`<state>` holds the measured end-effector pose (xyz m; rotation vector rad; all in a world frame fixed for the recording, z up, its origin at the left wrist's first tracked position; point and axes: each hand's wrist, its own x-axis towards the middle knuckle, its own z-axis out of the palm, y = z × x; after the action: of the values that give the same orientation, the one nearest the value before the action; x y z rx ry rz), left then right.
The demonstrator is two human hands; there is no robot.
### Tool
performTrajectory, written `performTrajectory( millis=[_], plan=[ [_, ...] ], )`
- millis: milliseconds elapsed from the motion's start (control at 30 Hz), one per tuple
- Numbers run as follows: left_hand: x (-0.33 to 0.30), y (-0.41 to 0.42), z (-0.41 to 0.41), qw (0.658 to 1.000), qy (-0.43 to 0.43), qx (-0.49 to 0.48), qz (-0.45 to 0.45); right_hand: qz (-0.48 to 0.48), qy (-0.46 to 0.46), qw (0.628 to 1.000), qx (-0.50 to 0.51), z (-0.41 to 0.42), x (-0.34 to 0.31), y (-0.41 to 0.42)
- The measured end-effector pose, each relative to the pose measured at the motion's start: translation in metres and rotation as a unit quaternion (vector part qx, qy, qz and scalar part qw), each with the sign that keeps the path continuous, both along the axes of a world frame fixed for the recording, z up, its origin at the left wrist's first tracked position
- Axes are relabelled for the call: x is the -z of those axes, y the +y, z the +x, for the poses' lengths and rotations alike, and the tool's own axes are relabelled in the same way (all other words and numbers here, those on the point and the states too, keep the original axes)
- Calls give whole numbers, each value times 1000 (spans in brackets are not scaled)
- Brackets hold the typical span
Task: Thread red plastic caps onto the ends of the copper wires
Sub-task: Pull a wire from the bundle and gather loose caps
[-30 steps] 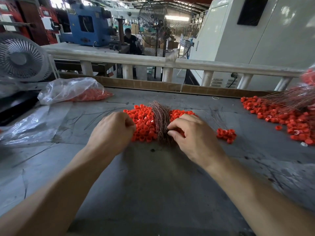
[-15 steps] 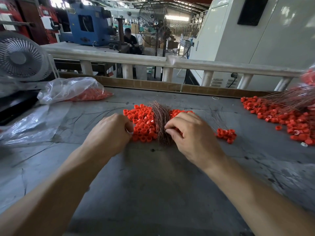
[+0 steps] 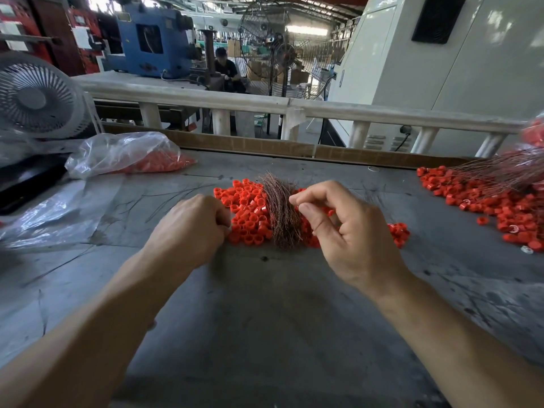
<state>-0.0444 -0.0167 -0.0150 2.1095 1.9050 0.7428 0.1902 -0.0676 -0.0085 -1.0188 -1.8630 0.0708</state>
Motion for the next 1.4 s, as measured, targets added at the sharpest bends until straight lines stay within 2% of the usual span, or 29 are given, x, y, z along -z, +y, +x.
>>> performTrajectory(
  millis=[100,300,400,467,567,700,767,833,1100,1233,1400],
  plan=[
    [-2,-1,-1,1000,7,-16,-7,-4,63,998,-29,-1,-1,-2],
    [-2,-2,-2,999,-14,-27,-13,50,150,987,-37,-7,-8,-6],
    [-5,-3,3,998,-45,-5,43,55,160,985,-19,-4,-11,-5],
    [-9,-7,11,991,-100,42,74,29,172,984,-15,0,-10,-4],
    [-12,-15,25,963,-221,135,72,-25,168,985,-28,3,-8,-3],
    [-16,-26,36,891,-385,241,20,-92,123,987,-51,2,-6,-2],
    [-16,-29,39,866,-411,283,7,-105,90,989,-56,0,-5,-2],
    [-16,-31,41,863,-401,307,19,-113,71,989,-65,-2,-5,-2],
    [-17,-33,40,891,-342,292,63,-112,13,993,-44,-4,-5,-6],
    [-17,-28,34,874,-416,247,44,-144,37,988,-30,-1,-9,-10],
    [-18,-21,27,847,-492,201,-17,-66,21,997,13,4,-19,-11]
  ],
)
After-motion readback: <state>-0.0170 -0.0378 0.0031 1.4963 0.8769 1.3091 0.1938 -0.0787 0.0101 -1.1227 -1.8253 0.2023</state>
